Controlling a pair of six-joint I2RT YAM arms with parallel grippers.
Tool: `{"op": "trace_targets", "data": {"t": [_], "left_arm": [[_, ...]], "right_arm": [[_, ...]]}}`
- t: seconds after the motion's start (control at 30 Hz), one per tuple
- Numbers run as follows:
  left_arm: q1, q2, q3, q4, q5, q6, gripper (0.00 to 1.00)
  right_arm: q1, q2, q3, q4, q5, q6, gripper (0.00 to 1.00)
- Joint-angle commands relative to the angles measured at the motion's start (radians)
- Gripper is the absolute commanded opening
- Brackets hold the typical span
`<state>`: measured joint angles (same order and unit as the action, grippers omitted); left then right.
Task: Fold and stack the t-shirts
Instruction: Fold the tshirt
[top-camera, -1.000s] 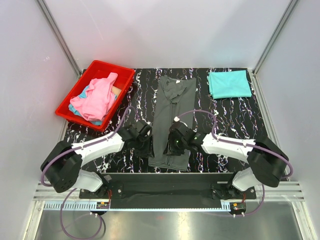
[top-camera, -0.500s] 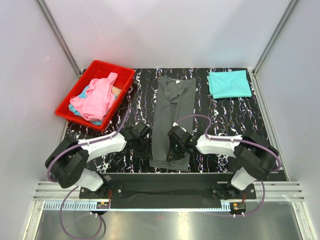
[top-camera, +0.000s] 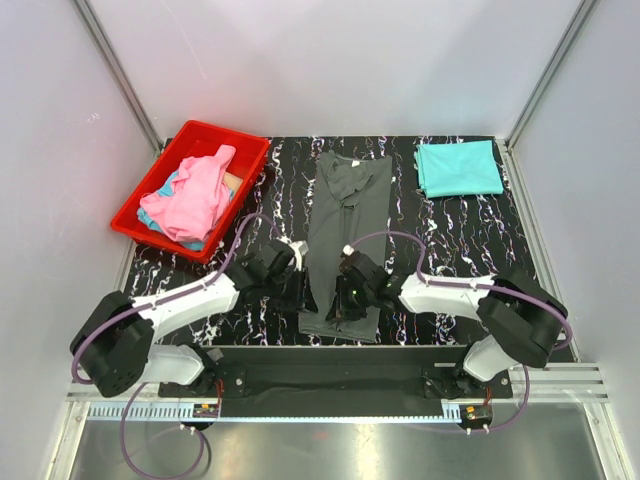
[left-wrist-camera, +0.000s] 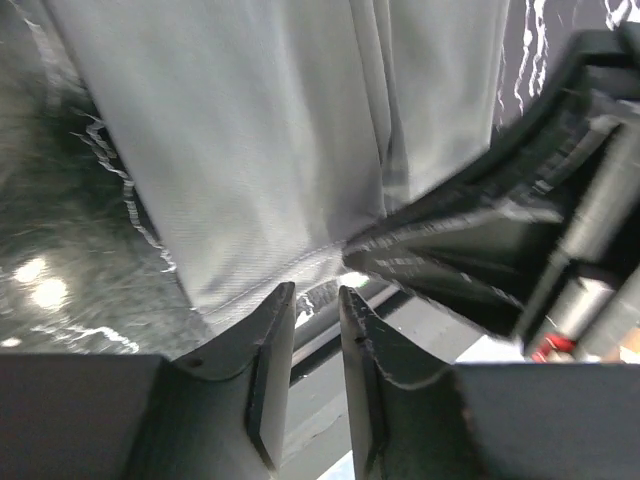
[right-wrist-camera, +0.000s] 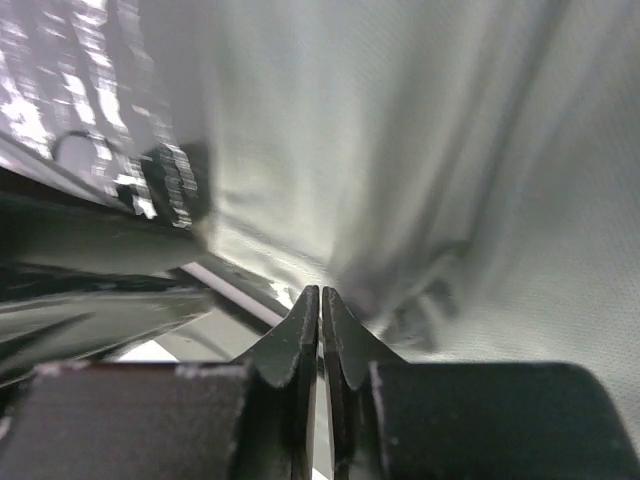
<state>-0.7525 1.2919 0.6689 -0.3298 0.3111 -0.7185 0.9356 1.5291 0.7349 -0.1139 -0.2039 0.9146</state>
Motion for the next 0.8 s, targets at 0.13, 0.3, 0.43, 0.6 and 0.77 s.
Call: {"op": "trace_targets", "data": {"t": [0.13,0.3,0.43,0.6,0.77], "left_arm": [[-0.002,0.055,-0.11,0.158,0.071,-0.059,0.24],[-0.013,0.047,-0.123,0.065,-0.024,-0.076,0.24],[-0.015,-0.026,-0.091,-0.021,-0.055,-0.07,0.36],[-0.013,-0.12,-0.008,-0.149,-0.105,-0.03,0.54],[-0.002,-0.102,-0.018,-0.141,-0.129,0.005,0.57]], "right_arm": [[0.014,0.025,-0.074,0.071,-0.026,0.014,0.09],[0.014,0.0,-0.066,0.025,-0.026,0.001,0.1],[0.014,-0.099,-0.029,-0.058,-0.055,-0.016,0.15],[0.014,-0.231,0.044,-0.24,-0.02,0.012,0.38],[0.012,-0.293,0.025,-0.383,0.037,0.064,0.49]]}}
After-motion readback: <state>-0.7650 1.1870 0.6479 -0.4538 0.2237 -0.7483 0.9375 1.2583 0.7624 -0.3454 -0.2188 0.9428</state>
